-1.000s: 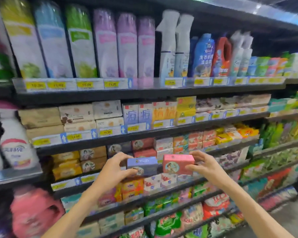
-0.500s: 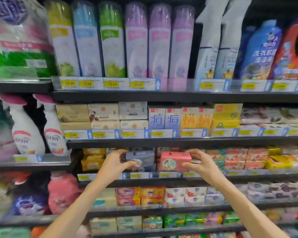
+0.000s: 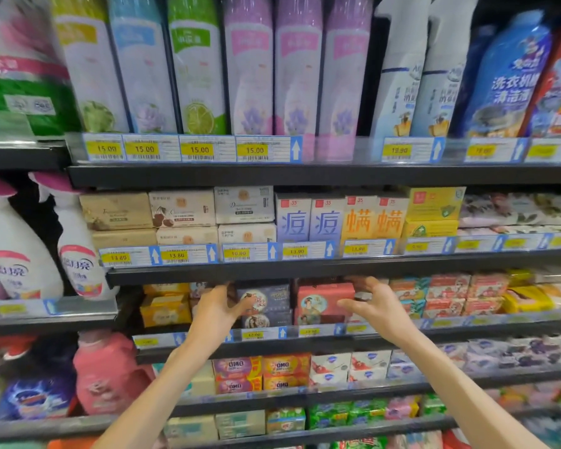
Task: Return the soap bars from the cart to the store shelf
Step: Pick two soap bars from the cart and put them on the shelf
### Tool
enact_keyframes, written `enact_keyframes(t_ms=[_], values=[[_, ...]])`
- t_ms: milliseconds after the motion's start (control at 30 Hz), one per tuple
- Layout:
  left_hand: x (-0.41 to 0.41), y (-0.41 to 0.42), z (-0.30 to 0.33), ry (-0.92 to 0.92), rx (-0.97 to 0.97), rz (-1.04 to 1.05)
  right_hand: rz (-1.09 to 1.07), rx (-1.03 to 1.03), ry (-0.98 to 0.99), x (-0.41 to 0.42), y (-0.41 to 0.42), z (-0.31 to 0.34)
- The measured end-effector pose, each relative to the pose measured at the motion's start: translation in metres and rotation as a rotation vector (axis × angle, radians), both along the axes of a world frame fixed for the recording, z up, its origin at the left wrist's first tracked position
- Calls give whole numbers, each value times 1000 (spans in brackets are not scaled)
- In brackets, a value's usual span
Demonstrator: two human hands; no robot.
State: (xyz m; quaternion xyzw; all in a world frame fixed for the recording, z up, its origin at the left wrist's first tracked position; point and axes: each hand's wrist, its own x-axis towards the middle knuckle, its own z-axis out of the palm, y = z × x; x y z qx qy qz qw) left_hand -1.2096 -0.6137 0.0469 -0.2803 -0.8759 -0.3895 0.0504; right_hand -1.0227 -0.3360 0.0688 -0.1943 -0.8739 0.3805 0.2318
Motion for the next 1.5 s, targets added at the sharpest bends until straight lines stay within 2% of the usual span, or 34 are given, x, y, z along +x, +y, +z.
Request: enact_keyframes(t_ms=[333,533,633,800,1300,1500], values=[[4,6,-6,53,57,11,-57,113,34,-8,-22,-7],[8,6,-8,91,90,17,-160,510,-27,-14,-31,-12],[10,8,-9,102,93,25,-176,612,-55,-16,-31,-12],[9,12,-11,107,106,52,-144,637,-118,-20,-31,-7],[14,18,-14,75,125,80,-208,699,-114,-23,-31,-14],[32,3,-15,137,143,73,-95,748,5,-12,-39,-14]])
